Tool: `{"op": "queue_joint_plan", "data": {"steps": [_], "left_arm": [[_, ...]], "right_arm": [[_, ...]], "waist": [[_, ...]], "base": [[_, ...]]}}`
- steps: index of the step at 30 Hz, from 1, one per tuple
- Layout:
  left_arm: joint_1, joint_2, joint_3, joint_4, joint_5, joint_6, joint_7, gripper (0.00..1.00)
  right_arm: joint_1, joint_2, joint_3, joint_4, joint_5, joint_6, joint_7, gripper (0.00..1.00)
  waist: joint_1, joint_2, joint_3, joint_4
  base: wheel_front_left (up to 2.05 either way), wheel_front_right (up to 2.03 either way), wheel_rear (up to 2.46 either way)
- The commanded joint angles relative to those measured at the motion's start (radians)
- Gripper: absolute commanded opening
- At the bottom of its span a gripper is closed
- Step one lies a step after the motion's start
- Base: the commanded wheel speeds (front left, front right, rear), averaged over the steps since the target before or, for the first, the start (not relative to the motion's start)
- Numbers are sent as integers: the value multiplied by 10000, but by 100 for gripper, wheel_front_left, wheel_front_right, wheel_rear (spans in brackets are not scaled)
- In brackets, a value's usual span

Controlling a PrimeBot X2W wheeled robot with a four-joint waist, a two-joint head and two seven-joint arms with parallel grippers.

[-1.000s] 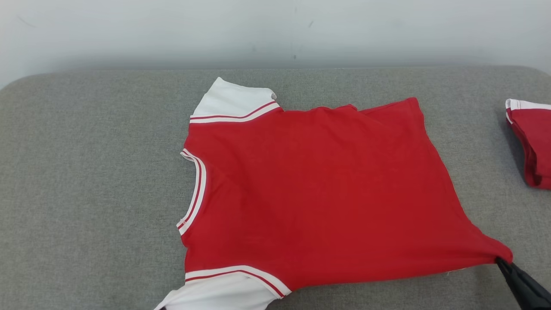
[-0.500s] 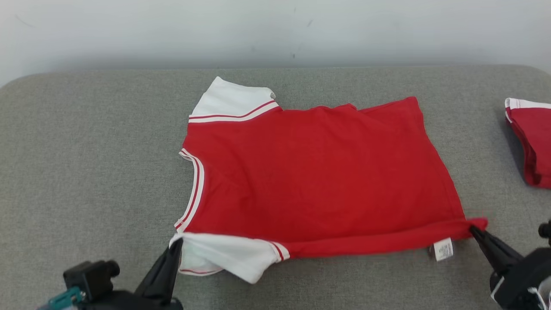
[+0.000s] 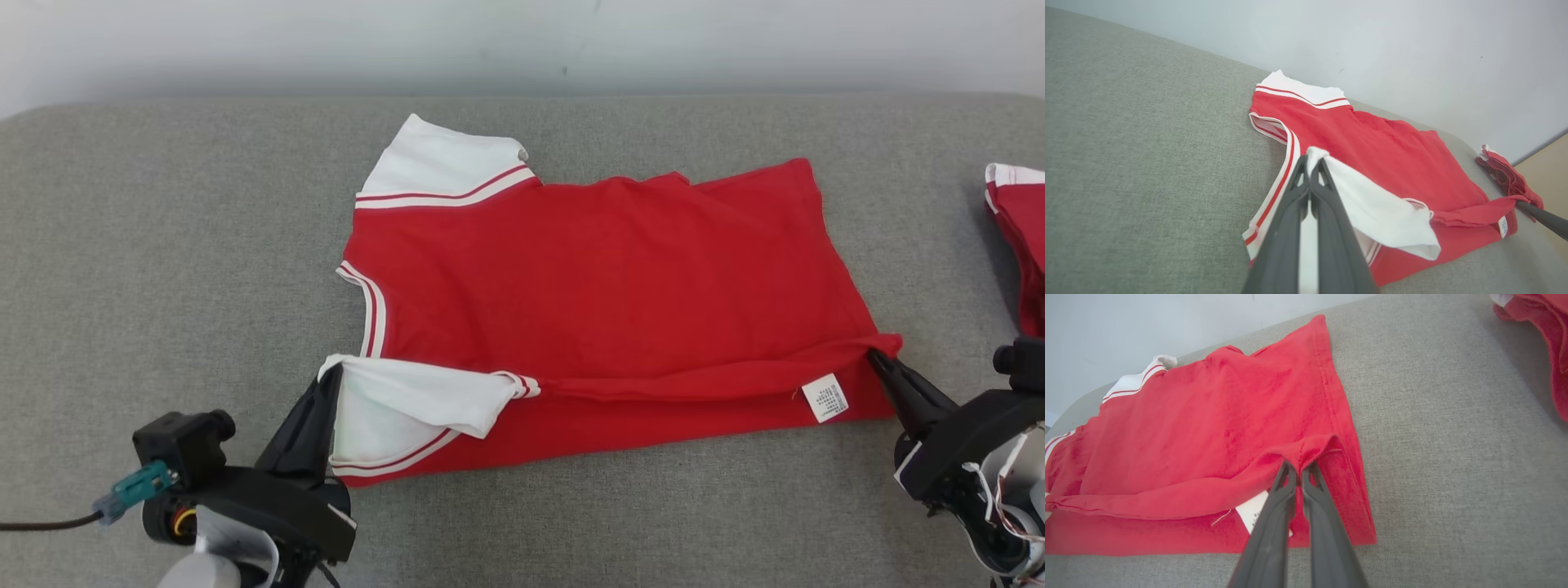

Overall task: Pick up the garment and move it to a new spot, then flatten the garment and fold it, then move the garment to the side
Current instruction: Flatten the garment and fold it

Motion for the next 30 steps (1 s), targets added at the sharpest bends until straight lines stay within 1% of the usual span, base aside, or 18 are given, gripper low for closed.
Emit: {"op": "queue_joint_plan", "data": {"steps": [1, 7, 8, 9, 10, 11, 13, 14, 15, 18, 22, 24, 29, 30], "left_arm": [[-286, -15, -39, 237, 199, -81, -152, 0], [-1018, -111, -91, 1180, 468, -278, -753, 0], [-1109, -144, -63, 1329, 477, -289, -866, 0], [-1196, -156, -65, 1468, 525, -309, -970, 0], [-1292, -159, -74, 1605, 598, -325, -1079, 0], [-1384, -201, -48, 1726, 612, -321, -1208, 0], [-1516, -231, -42, 1966, 697, -312, -1387, 56], [-1582, -241, -16, 2062, 754, -288, -1501, 93], [-1624, -284, 6, 2151, 754, -282, -1583, 100], [-1735, -342, 5, 2378, 820, -334, -1753, 100], [-1531, -317, 54, 2386, 996, -261, -1974, 100], [-1240, -403, 119, 2359, 839, -187, -1998, 100], [-580, -472, -27, 2073, 597, -75, -1609, 100], [-377, -468, -70, 1981, 588, 3, -1482, 100]], "right_arm": [[-259, 71, 127, 197, 106, -25, -131, 0], [-995, 208, 661, 911, 231, -25, -733, 0], [-1099, 231, 736, 1014, 278, -25, -846, 4], [-1224, 238, 812, 1106, 289, -25, -997, 21], [-1329, 233, 875, 1197, 321, -25, -1159, 46], [-1414, 237, 973, 1268, 350, -25, -1323, 100], [-1604, 225, 1098, 1346, 345, -25, -1855, 100], [-1691, 221, 1137, 1377, 356, -25, -2201, 100], [-1719, 217, 1223, 1407, 397, -25, -2476, 100], [-1814, 105, 1484, 1539, 459, -25, -3205, 100], [-1620, -100, 1743, 1614, 773, -25, -3920, 100], [-1358, -175, 1817, 1640, 895, -25, -4031, 100], [-913, -316, 1854, 1718, 1187, -25, -4108, 100], [-795, -332, 1882, 1734, 1247, -25, -4123, 100]], "waist": [[-1, -1, 111, 3], [-1, -1, 270, -14], [-1, -1, 290, -20], [-1, -1, 310, -27], [-1, -1, 329, -29], [-1, -1, 349, -28], [-1, -1, 386, -34], [-1, -1, 408, -35], [-1, -1, 427, -34], [-1, -1, 435, -35], [-1, -1, 375, -25], [-1, -1, 307, -39], [-1, -1, 210, -89], [-1, -1, 191, -99]], "base": [[0, 0, 0], [0, 0, 0], [0, 0, 0], [0, 0, 0], [0, 0, 0], [0, 0, 0], [0, 0, 0], [0, 0, 0], [0, 0, 0], [0, 0, 0], [0, 0, 0], [0, 0, 0], [0, 0, 0], [0, 0, 0]]}}
